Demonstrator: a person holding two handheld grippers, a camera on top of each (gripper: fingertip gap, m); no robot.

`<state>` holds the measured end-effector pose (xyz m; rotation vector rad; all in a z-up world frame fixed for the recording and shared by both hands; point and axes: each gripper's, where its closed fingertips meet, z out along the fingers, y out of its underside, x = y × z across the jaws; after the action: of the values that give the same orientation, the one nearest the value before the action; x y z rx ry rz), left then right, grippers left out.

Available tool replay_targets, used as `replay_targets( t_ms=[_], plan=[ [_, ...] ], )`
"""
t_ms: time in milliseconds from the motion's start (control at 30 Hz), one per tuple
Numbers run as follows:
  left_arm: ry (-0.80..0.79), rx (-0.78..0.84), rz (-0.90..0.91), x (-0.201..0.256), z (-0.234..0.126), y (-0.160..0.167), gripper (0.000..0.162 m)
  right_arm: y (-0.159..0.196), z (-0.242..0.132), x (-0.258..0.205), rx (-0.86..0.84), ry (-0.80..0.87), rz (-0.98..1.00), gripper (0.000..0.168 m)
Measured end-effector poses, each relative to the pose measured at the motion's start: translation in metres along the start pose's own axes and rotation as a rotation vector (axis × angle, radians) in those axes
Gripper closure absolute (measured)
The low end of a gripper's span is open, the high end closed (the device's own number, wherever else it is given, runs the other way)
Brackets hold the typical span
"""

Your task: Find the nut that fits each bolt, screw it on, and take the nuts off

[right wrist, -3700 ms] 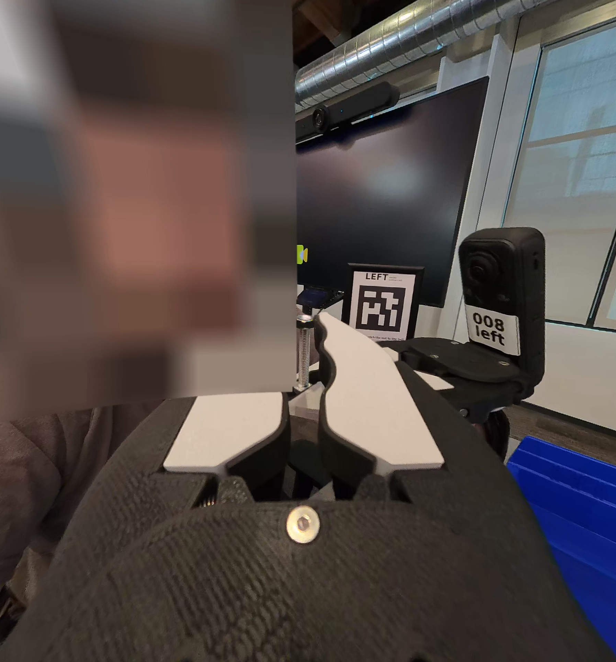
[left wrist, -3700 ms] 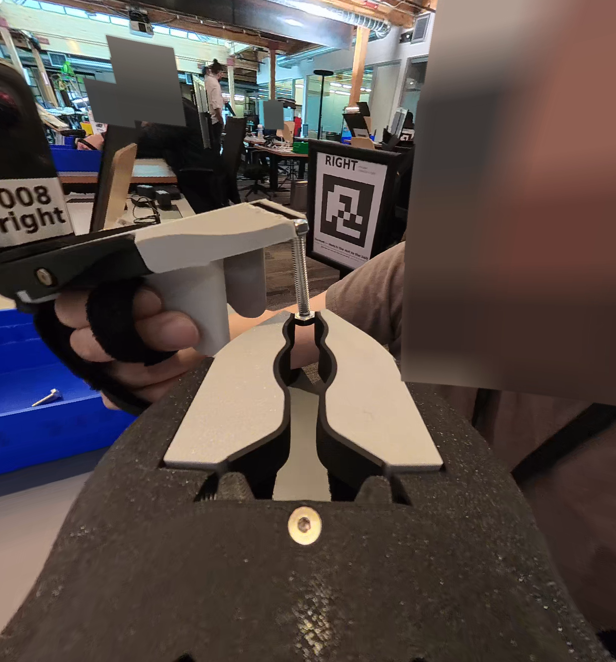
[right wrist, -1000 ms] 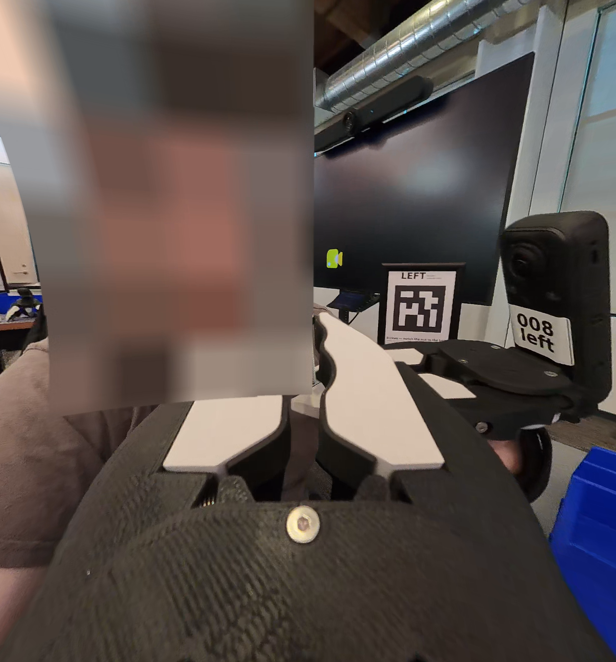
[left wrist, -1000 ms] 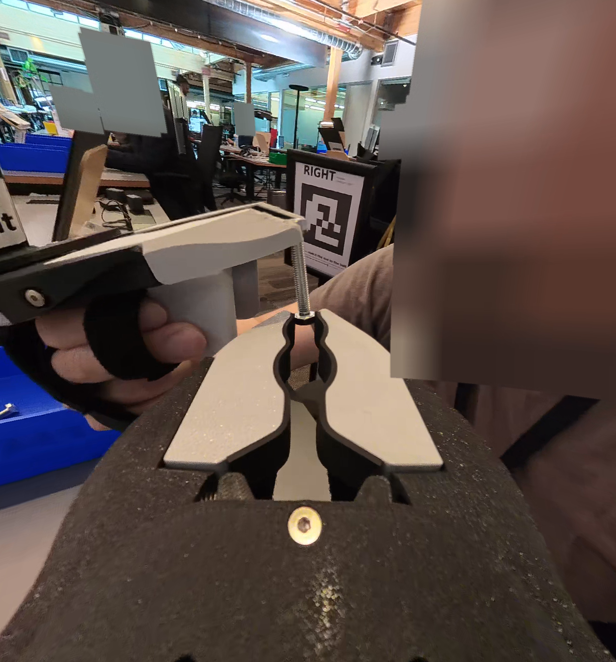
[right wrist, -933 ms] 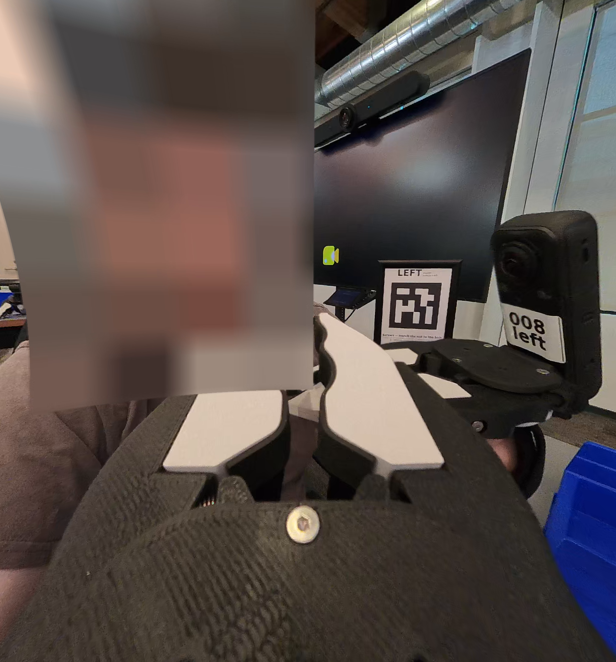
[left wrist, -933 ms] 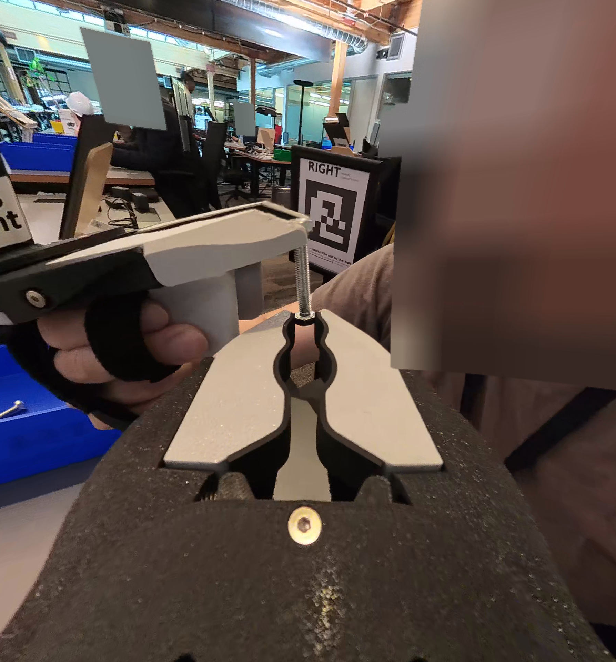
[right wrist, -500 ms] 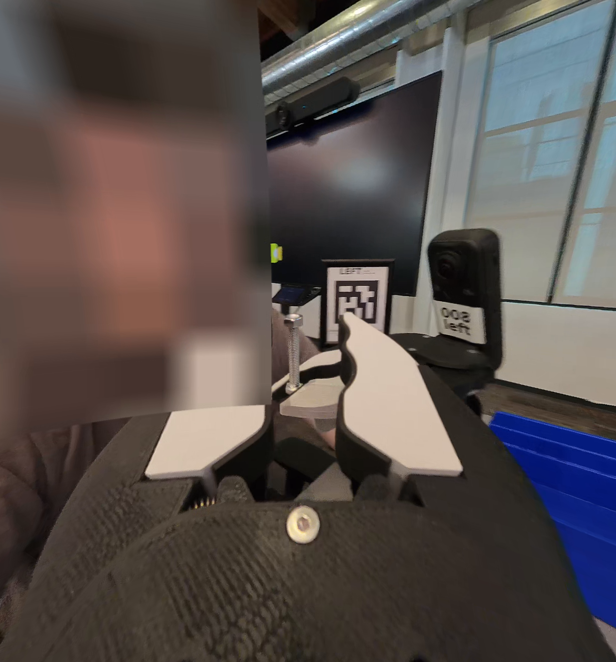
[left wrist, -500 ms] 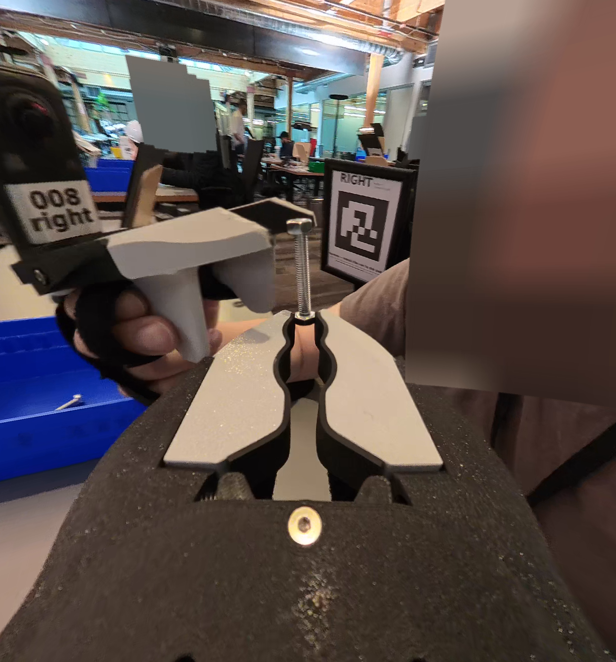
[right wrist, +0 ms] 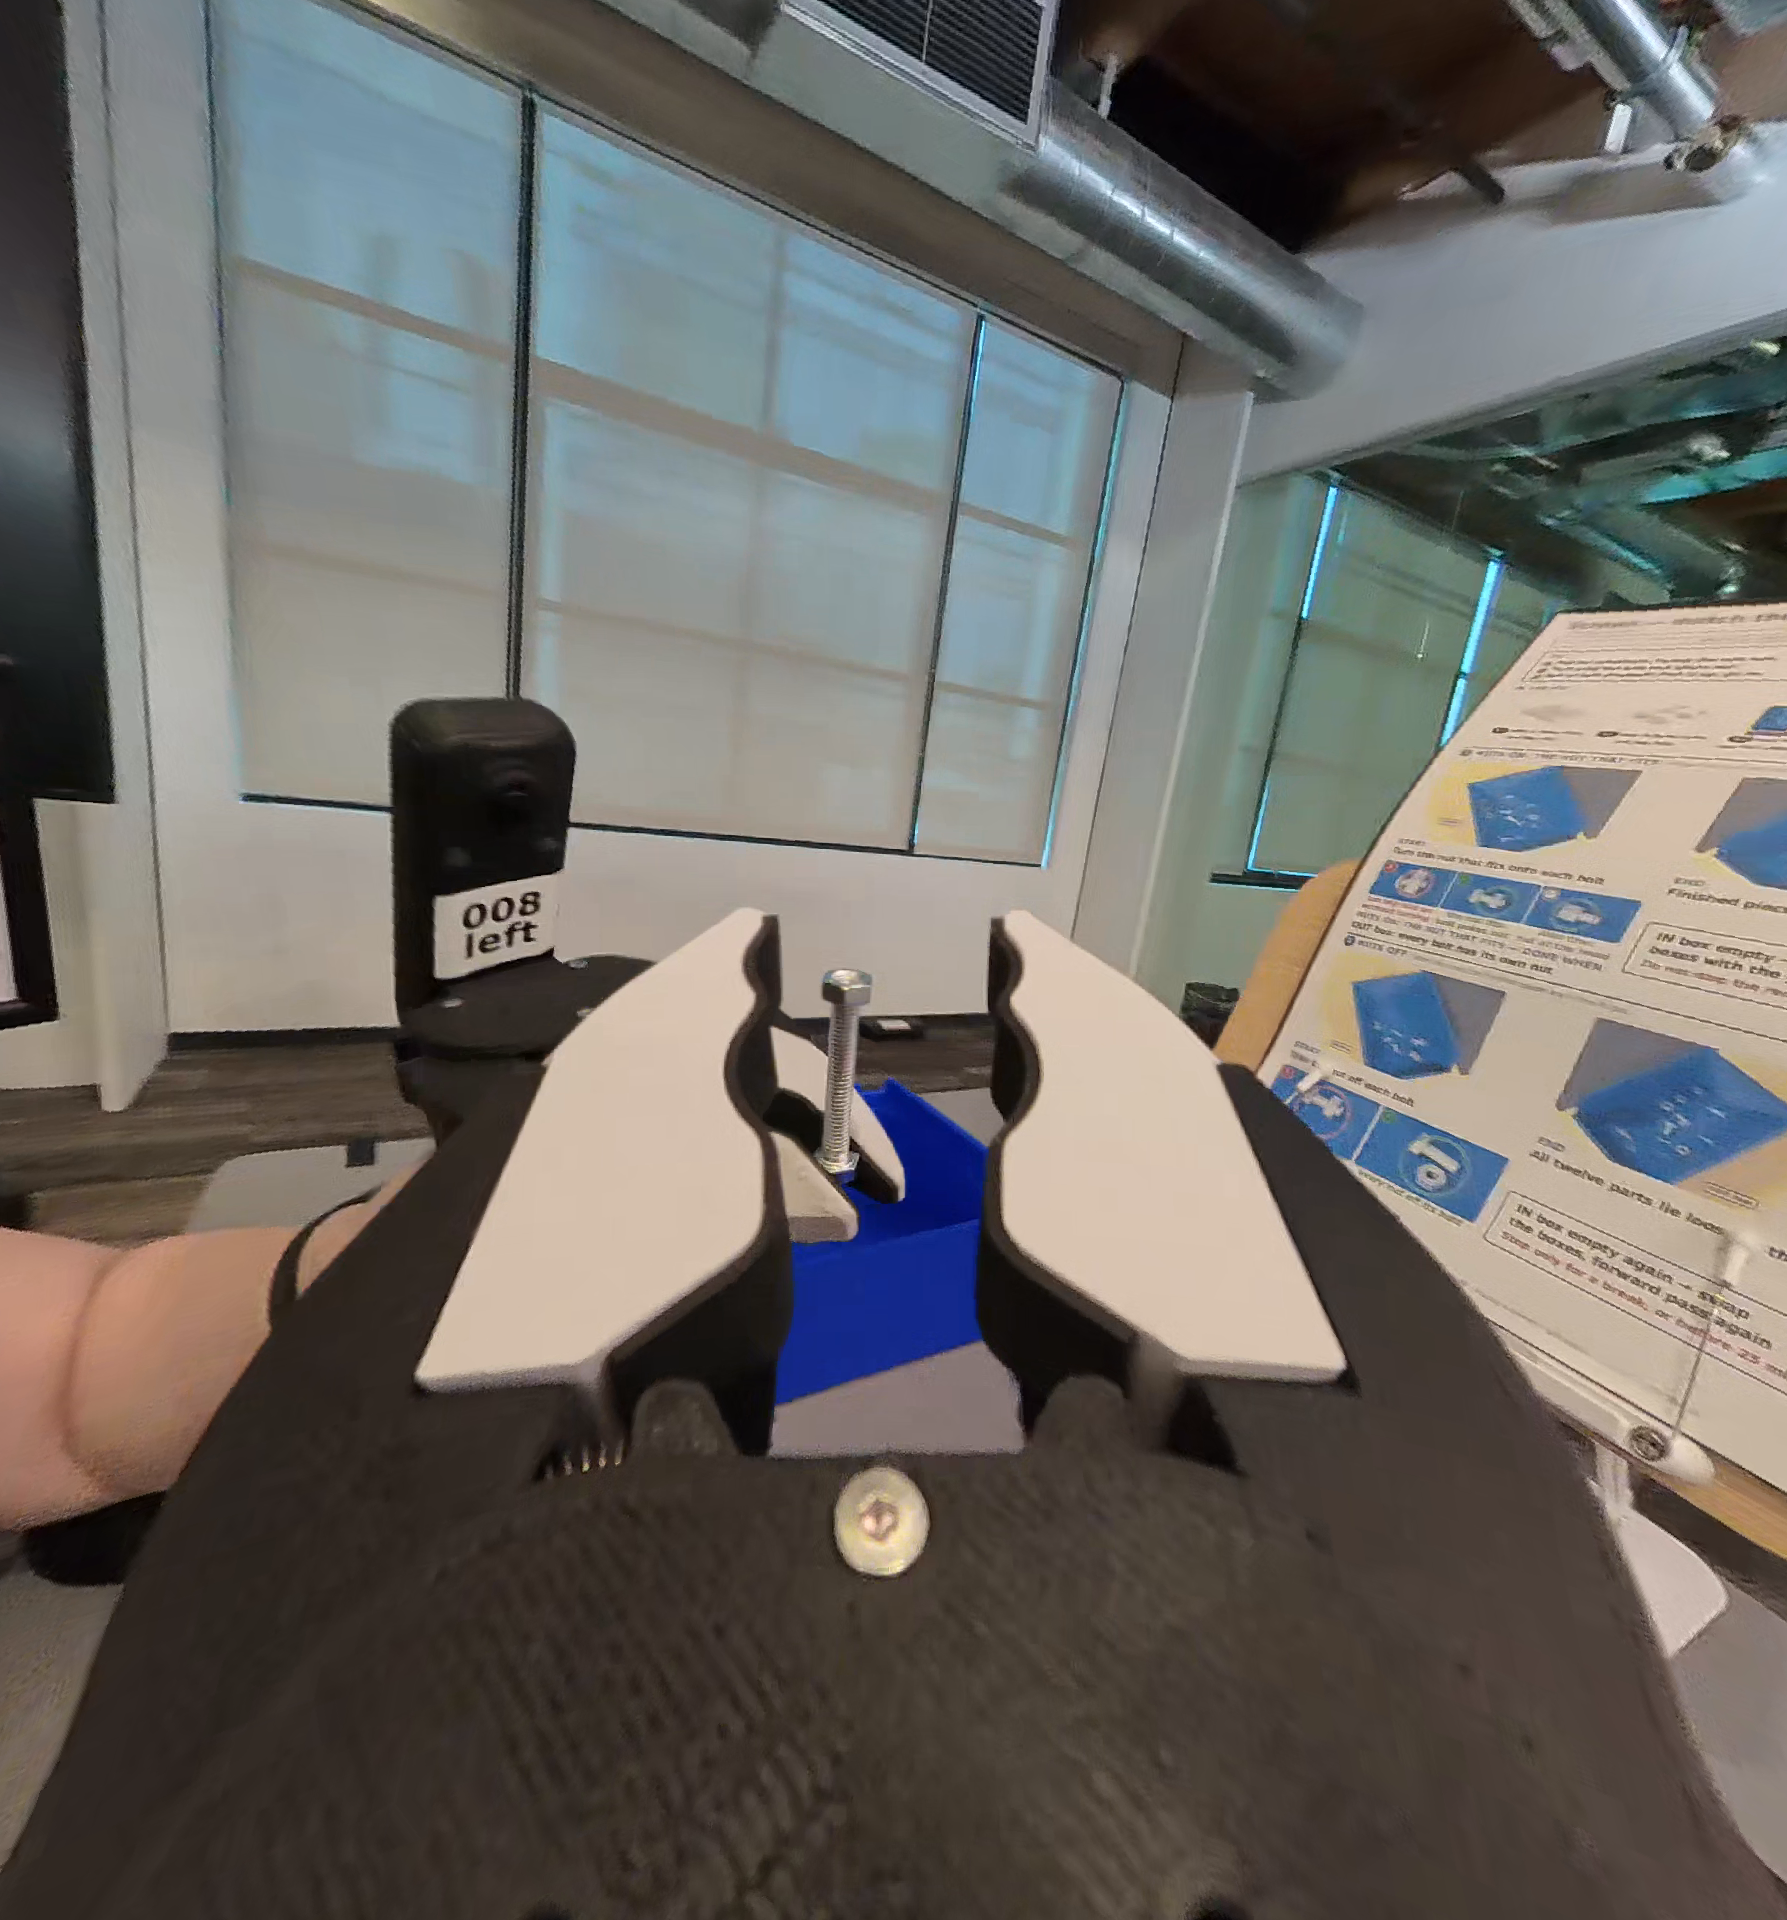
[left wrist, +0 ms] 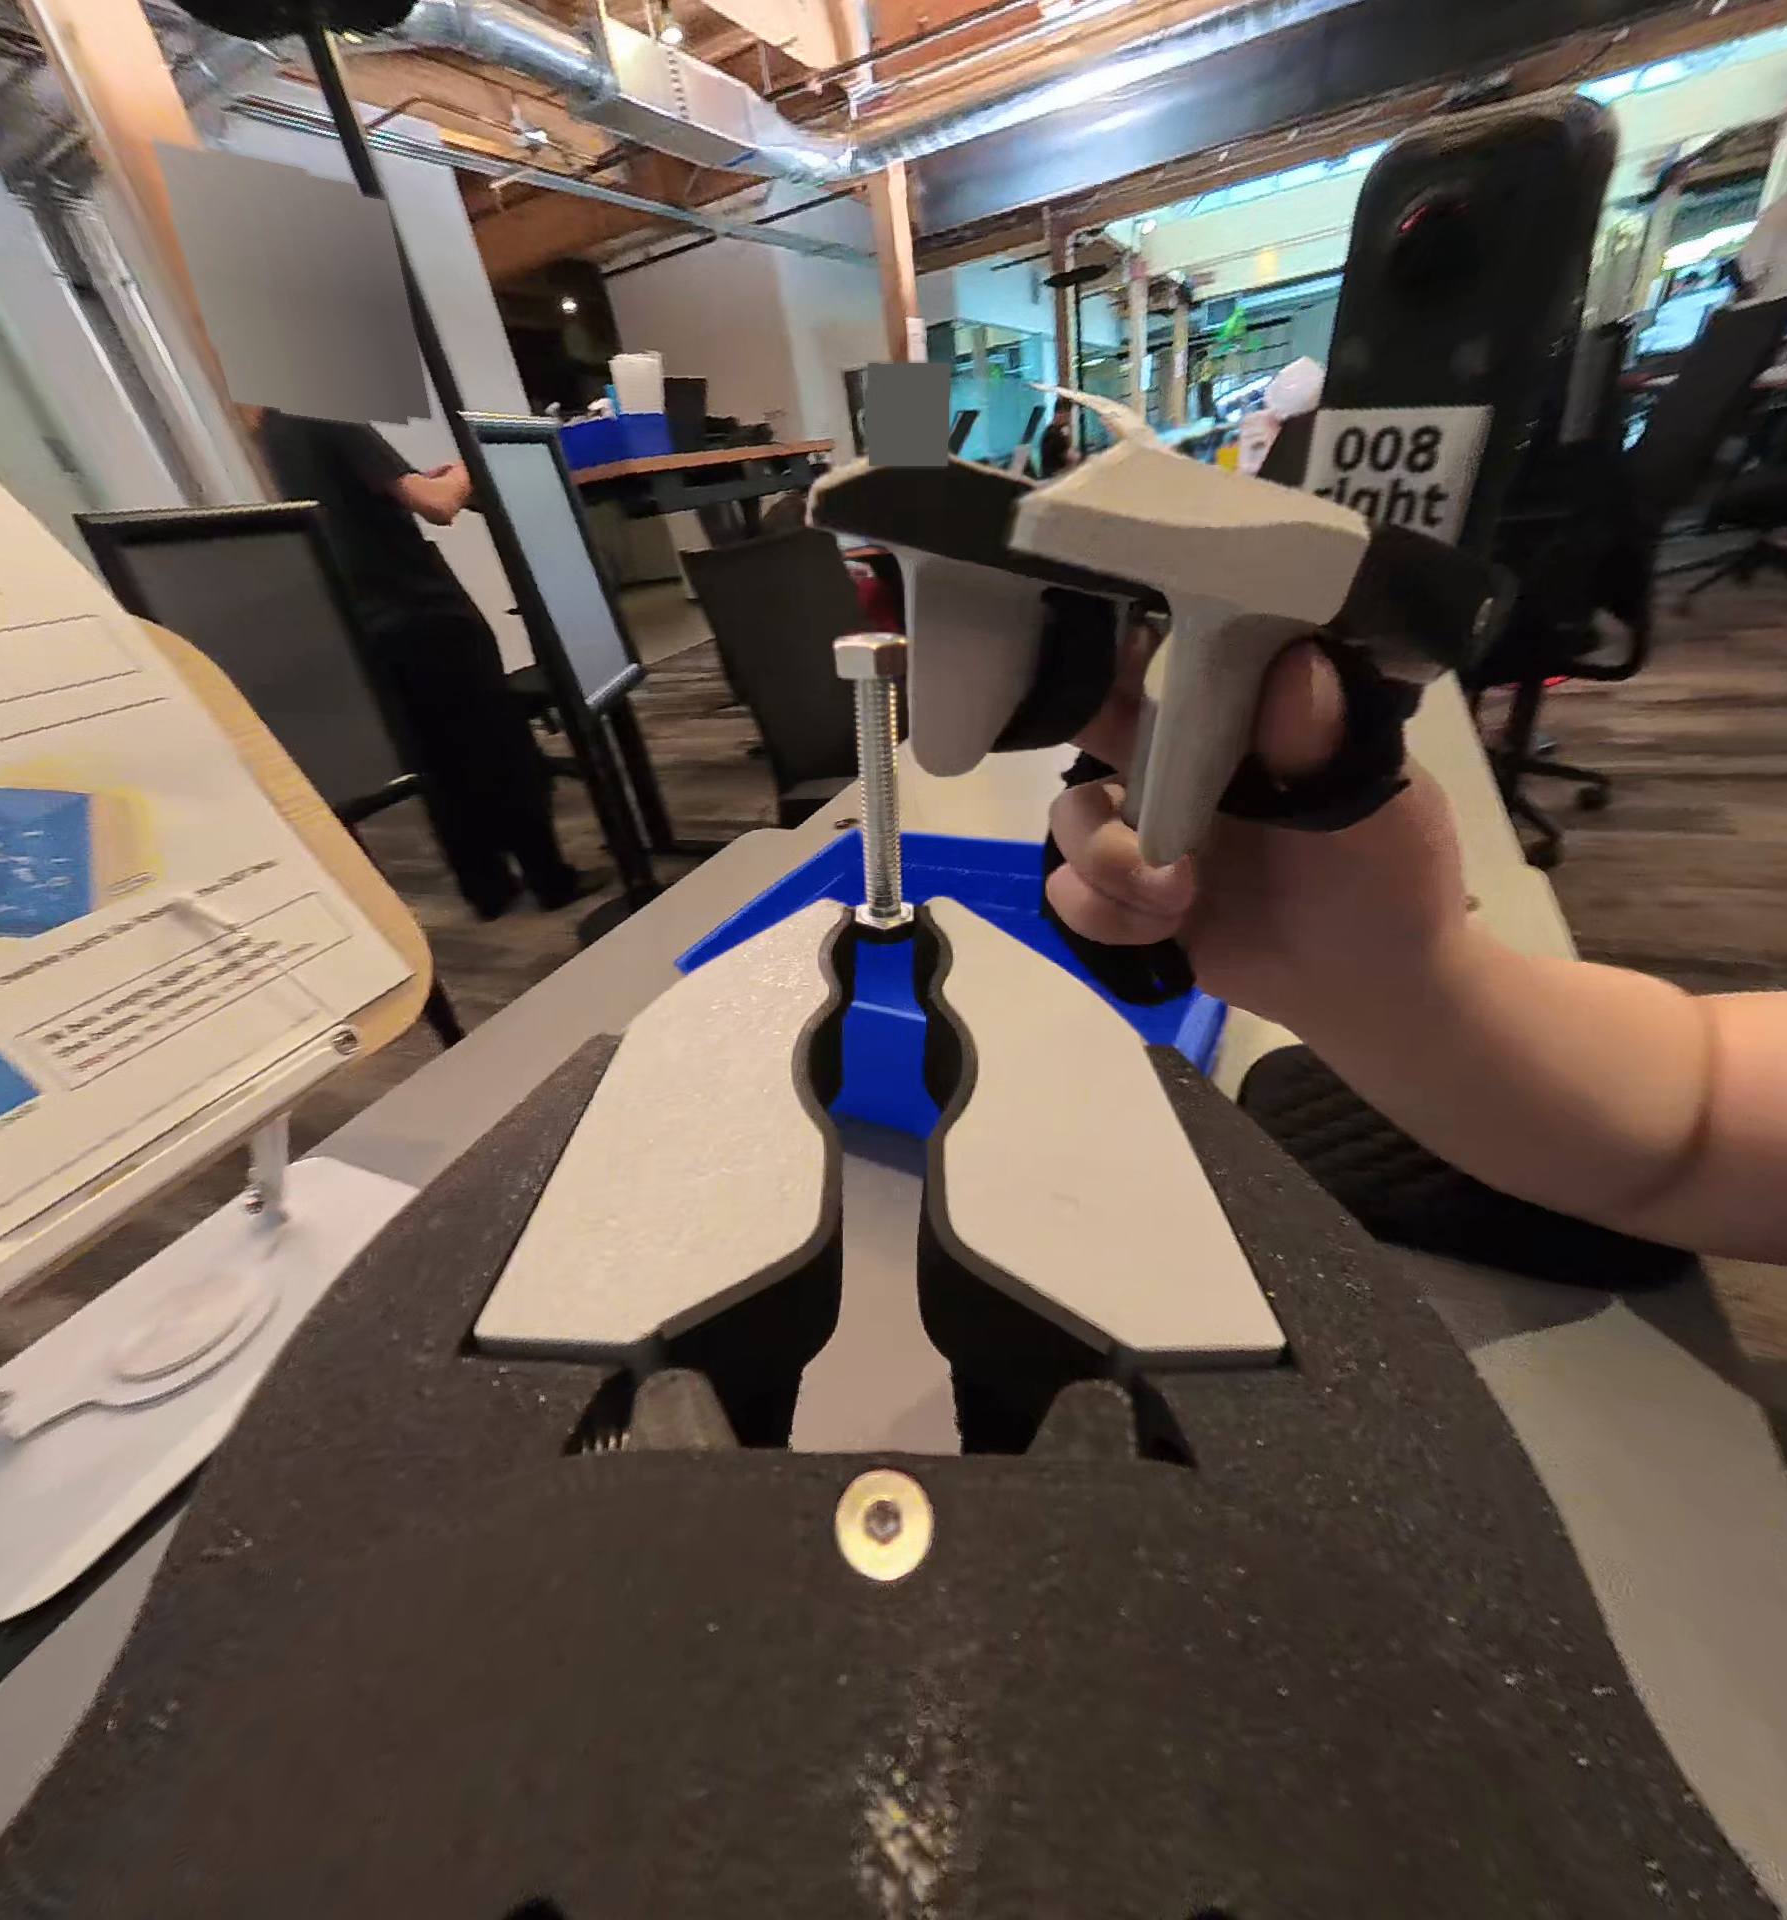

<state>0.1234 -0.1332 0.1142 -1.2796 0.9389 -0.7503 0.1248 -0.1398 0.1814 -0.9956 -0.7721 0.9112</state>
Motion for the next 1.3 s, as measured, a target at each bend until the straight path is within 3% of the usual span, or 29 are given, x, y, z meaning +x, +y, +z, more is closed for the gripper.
replay_targets(
  t_ms=[267,700,1000,1200,1300],
  plan=[
    [-0.045,-0.03,0.027,-0.004,0.002,0.005,0.152,0.023,0.011,-0.011,-0.128,0.075,-0.146,0.137],
    [-0.041,-0.044,0.034,-0.002,0.002,0.006,0.152,0.026,0.01,-0.006,-0.146,0.054,-0.056,0.143],
    [-0.038,-0.039,0.034,-0.002,0.001,0.004,0.152,0.026,0.009,-0.006,-0.147,0.036,-0.032,0.158],
    [0.009,-0.045,0.036,0.004,0.0,0.003,0.152,0.025,0.009,-0.011,-0.148,-0.035,-0.008,0.158],
    [0.16,-0.025,-0.012,0.021,-0.002,-0.002,0.152,0.02,0.007,-0.024,-0.134,-0.205,0.056,0.158]
  ],
)
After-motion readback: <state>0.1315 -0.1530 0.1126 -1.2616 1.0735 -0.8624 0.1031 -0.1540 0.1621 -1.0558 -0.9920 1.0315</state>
